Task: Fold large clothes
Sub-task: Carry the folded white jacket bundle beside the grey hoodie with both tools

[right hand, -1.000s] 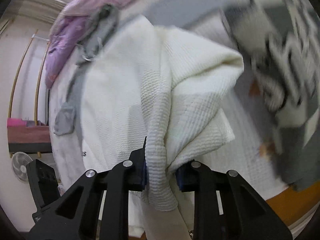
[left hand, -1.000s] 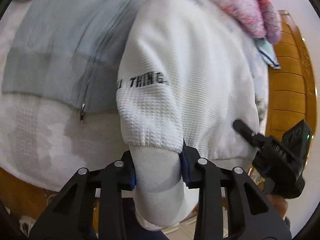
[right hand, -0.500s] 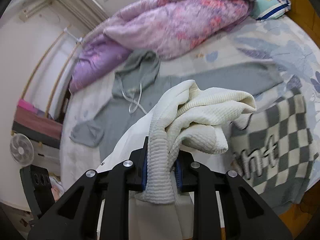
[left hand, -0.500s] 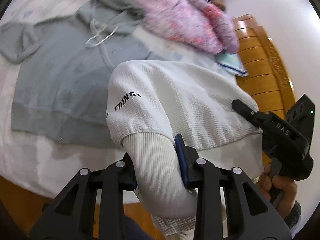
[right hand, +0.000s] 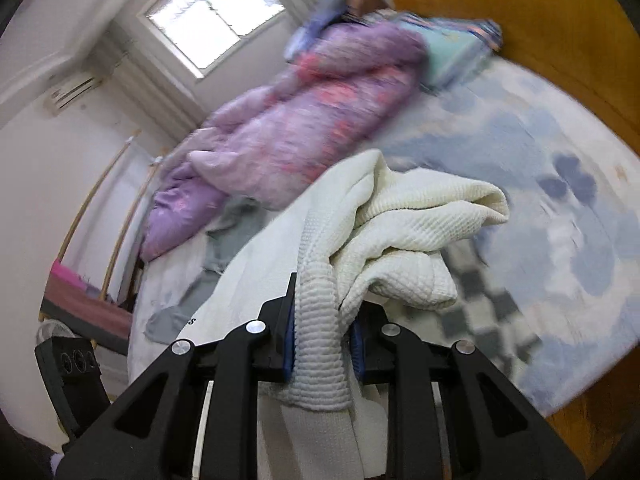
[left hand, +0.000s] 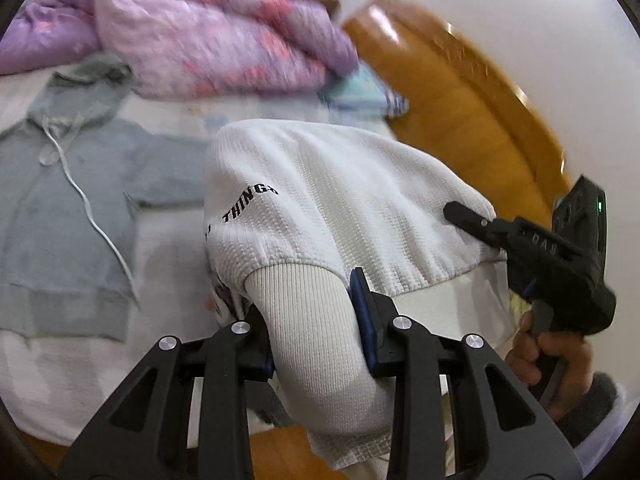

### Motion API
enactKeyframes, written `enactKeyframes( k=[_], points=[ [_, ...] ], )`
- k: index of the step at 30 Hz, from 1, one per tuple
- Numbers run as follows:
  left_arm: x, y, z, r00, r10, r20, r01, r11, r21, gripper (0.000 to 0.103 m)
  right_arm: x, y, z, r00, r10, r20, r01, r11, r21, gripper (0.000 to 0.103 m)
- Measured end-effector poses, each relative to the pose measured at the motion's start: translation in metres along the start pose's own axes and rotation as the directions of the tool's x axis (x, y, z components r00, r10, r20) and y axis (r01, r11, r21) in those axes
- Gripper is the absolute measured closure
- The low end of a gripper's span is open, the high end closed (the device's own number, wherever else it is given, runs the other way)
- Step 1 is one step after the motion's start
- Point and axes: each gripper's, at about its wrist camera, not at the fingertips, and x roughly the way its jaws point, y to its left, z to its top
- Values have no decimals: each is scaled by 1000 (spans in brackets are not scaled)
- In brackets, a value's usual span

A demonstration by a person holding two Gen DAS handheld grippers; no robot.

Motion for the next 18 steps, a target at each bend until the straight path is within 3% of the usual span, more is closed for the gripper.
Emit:
enactKeyframes(
  k=[1,3,5,8,11,14,17,18],
  points=[
    [29,-2,-15,998,15,-66,-14,1000,8,73,12,-22,-9,999,-32,-40,34,999,32,83],
    [58,-6,-35,990,61,-126,-56,998,41,73,38,-55,-27,989,-93,-118,101,993,64,83],
    [91,-10,-61,975,109,-192,-90,991,103,72,57,-80,-42,980,-120,-162,138,984,110,83],
    [121,2,-84,948,129,-290,-109,990,86,70,76,-103,-61,962,-171,-212,201,970,133,83],
    [132,7,-103,925,140,-352,-104,987,119,65,90,-123,-75,945,-201,-258,245,957,154,83],
    [131,15,-108,915,131,-383,-95,989,114,59,97,-137,-79,937,-215,-277,269,948,173,82],
    [123,21,-102,911,143,-386,-98,986,134,55,98,-135,-78,920,-268,-288,315,940,132,77],
    [115,23,-96,921,142,-363,-95,985,144,51,99,-131,-77,907,-295,-299,338,935,103,74]
  ],
)
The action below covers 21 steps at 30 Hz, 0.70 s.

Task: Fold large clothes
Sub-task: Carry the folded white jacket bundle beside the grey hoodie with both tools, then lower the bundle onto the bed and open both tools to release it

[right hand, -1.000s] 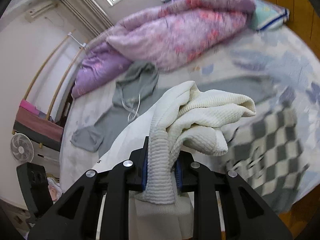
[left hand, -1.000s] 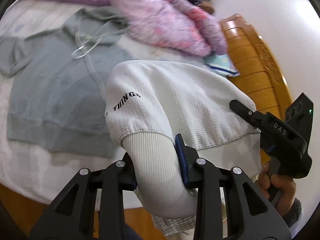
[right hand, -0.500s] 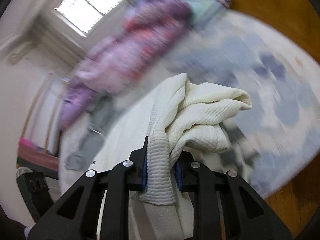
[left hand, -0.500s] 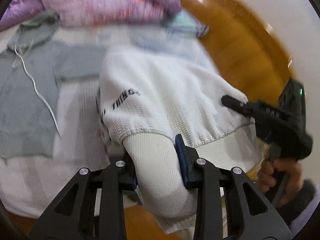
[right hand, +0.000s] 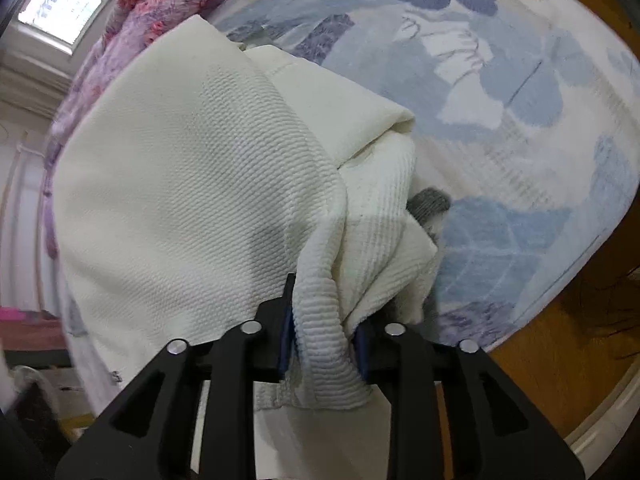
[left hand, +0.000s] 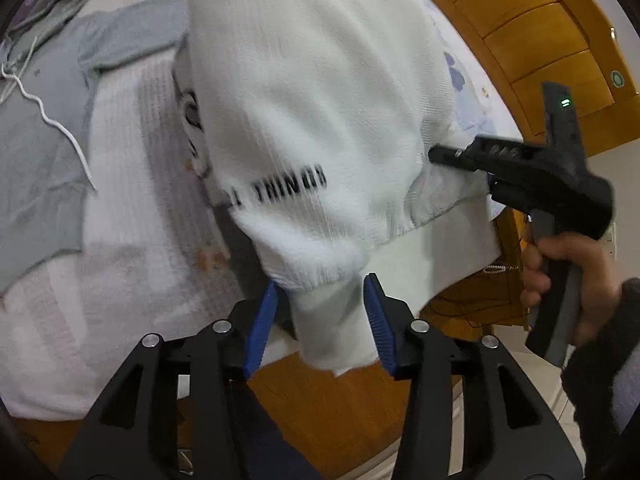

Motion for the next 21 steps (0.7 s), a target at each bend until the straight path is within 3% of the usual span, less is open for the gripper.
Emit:
enactKeyframes(
  k=[1,4,7,8,9,12,15,16,20,21],
  points=[
    [-9,2,3,1000,9,25,-10,1000,10,43,-2,4,-1,999,-35,-6,35,999,-25,73],
    [-43,10,22,992,25,124,-30,999,38,36,-15,12,-6,996,-93,-8,92,993,-71,69],
    [-58,9,61,979,77,186,-89,994,60,34,-36,21,-14,983,-184,24,186,977,-103,62],
    [-60,9,77,974,92,206,-107,992,61,34,-47,28,-18,967,-247,57,252,960,-125,60],
    [-60,7,97,968,97,229,-116,991,68,34,-51,32,-18,966,-249,72,256,957,-138,58],
    [-58,4,136,960,110,258,-138,986,90,34,-67,62,-27,994,-70,83,85,978,-190,54],
    [-40,2,173,965,148,215,-174,979,106,34,-62,84,-29,996,-1,86,20,974,-224,51],
    [-26,1,184,971,177,163,-196,975,107,34,-58,87,-24,996,9,88,9,977,-212,51],
    [5,10,194,963,249,105,-261,958,121,32,-44,103,3,994,66,91,-45,976,-214,49],
    [7,12,194,964,248,101,-259,959,115,32,-39,110,11,994,66,90,-42,969,-242,42]
  ],
)
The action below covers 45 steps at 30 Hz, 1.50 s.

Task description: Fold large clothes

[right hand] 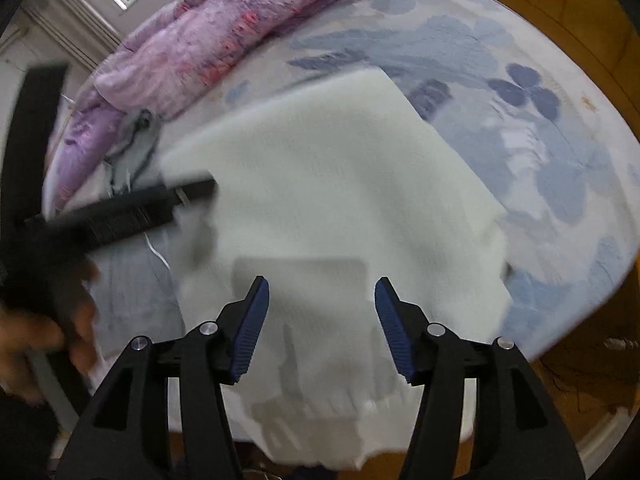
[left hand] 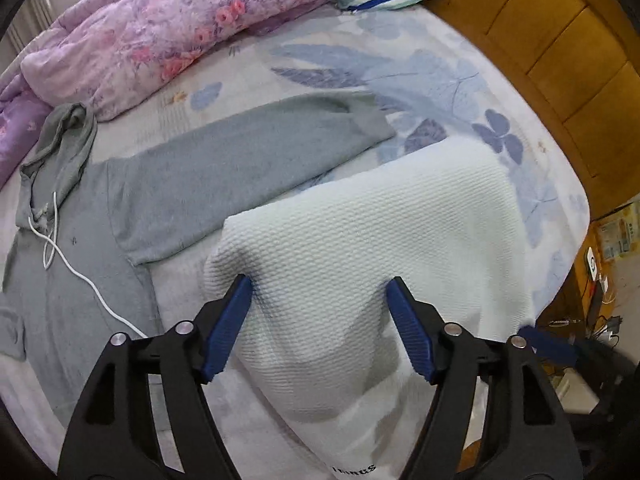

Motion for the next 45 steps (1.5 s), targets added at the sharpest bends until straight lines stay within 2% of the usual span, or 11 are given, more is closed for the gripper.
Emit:
enactKeyframes(
  k=[5,10,13,17,18,20,26,31,34,38,45],
  points=[
    [8,12,-4,999,-45,-16,44,998,-40,32,50,10,29,989,-79,-122,64,990,-124,37],
    [29,17,-3,998,-54,-44,52,998,-35,32,85,-4,37,980,-46,-191,28,995,-98,32],
    [33,22,-1,996,-70,-46,67,997,-49,32,89,-1,40,979,-65,-195,46,994,-101,31],
    [15,38,-6,989,-148,-7,146,984,-106,30,75,9,43,970,-122,-209,100,988,-113,31],
    [6,41,-9,990,-143,3,142,984,-105,30,67,13,44,968,-150,-202,126,984,-123,31],
    [-9,48,-17,994,-106,8,106,988,-114,18,52,24,41,964,-189,-186,162,975,-151,31],
    [-61,83,-56,999,-31,24,35,982,-183,13,6,78,22,970,-185,-154,153,967,-203,29],
    [-124,123,-96,998,21,63,-3,960,-279,10,-29,128,8,978,-169,-125,141,969,-202,27],
    [-160,145,-116,993,58,101,-24,951,-310,9,-50,156,-1,981,-167,-97,144,968,-206,17],
    [-209,171,-141,984,103,148,-52,947,-318,6,-83,204,-23,982,-189,-28,177,955,-239,17],
    [-303,214,-204,956,169,240,-116,969,-218,5,-146,293,-86,977,-191,96,206,960,-191,17]
  ],
)
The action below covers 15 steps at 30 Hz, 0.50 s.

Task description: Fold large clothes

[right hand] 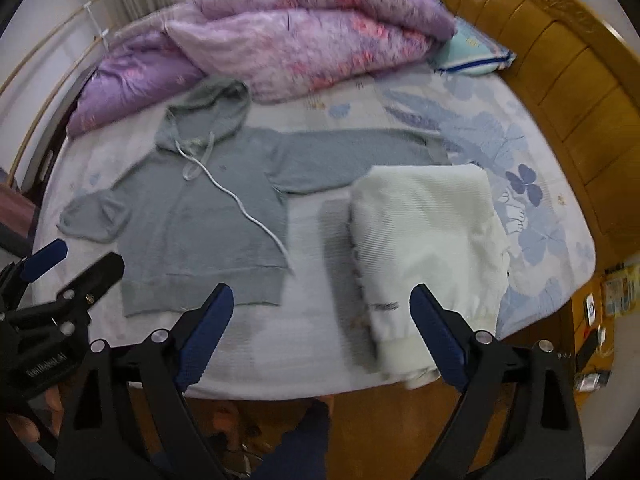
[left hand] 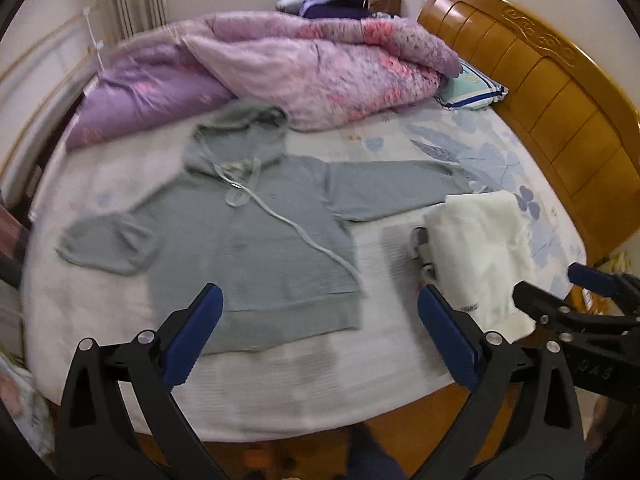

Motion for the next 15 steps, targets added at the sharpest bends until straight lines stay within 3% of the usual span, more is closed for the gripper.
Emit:
enactKeyframes(
  k=[7,11,15],
  points=[
    [-94,49,-32,997,-16,76,12,998,59,5,-88,65,-39,992,-10,129,4,999,48,16],
    [-136,60,-46,993,-25,114,21,999,38,5,-125,81,-49,985,-25,172,22,1000,19,16],
    [-169,59,-51,984,-3,176,-1,1000,25,5,-154,81,-52,972,-16,235,21,1000,-22,9]
  ],
)
